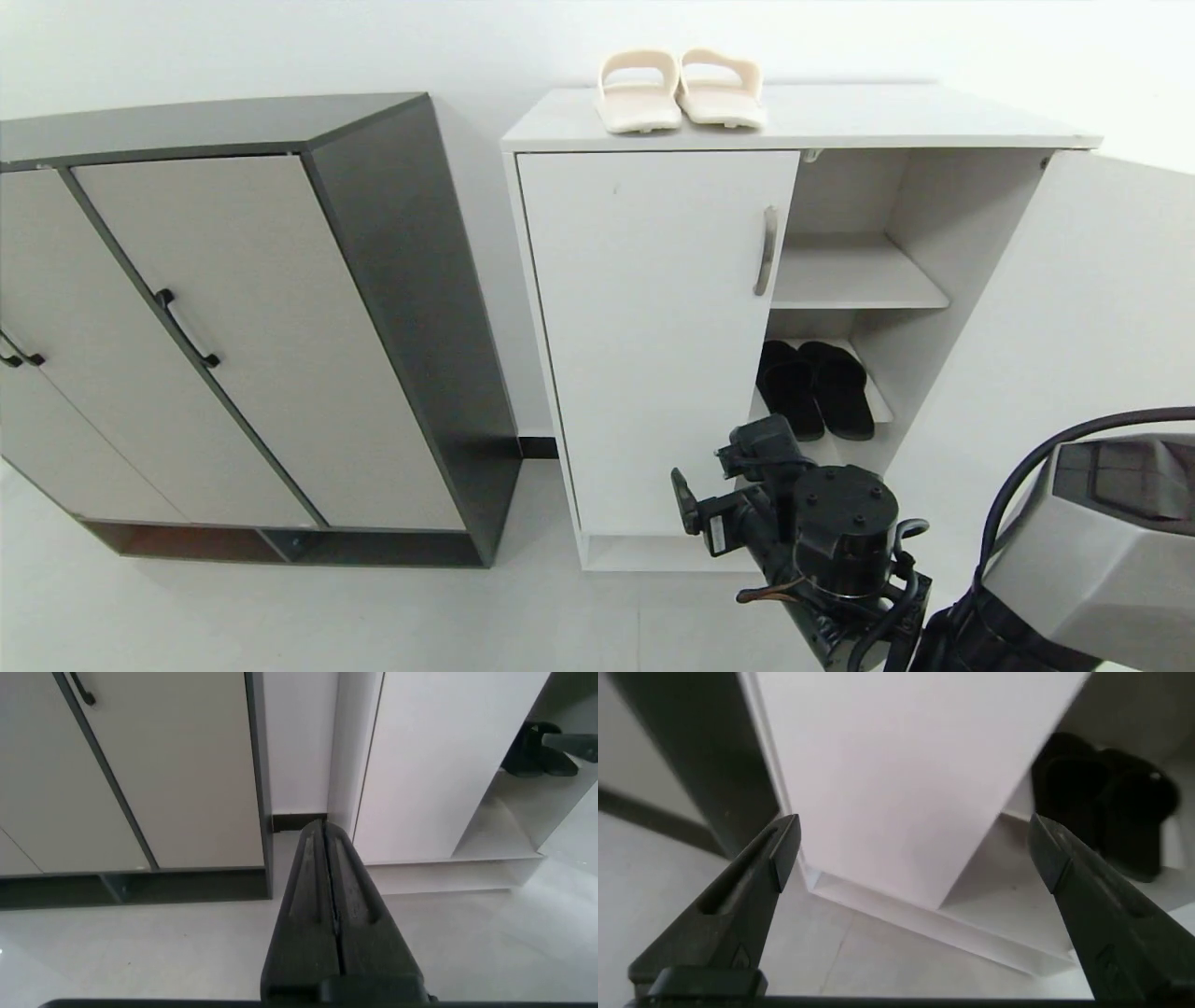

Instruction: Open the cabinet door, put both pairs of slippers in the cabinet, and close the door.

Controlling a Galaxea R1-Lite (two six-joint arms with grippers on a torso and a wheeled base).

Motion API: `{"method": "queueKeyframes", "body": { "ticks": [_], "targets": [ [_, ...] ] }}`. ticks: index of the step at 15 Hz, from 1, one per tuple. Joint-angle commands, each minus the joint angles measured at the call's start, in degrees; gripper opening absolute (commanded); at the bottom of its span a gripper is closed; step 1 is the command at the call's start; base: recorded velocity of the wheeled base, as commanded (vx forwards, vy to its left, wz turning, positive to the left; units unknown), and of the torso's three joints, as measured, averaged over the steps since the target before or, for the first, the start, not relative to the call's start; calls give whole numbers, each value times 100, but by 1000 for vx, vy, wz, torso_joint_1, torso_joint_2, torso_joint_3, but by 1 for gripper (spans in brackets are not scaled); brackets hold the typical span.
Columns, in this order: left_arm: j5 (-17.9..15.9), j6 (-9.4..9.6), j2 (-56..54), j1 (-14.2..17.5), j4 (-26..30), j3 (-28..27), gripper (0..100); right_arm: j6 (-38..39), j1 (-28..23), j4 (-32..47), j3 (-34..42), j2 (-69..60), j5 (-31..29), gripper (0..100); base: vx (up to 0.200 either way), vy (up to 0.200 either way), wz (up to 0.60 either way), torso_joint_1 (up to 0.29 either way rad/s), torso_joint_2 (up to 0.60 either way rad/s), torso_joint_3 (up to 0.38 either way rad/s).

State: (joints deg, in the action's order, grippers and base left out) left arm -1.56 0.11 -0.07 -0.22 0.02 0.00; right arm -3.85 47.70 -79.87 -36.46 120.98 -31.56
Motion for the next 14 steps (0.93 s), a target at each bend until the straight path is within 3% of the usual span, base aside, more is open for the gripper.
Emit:
{"method": "queueKeyframes", "body": {
  "ticks": [1, 14],
  "targets": [
    [-2, -2, 7, 4, -2, 0, 0, 16, 2, 7, 60, 22, 1, 100, 0, 0, 0, 100, -461, -334],
    [15, 7, 7, 4, -2, 0, 0, 16, 2, -37, 166, -101, 10, 100, 0, 0, 0, 162, -481, -318]
  ]
}}
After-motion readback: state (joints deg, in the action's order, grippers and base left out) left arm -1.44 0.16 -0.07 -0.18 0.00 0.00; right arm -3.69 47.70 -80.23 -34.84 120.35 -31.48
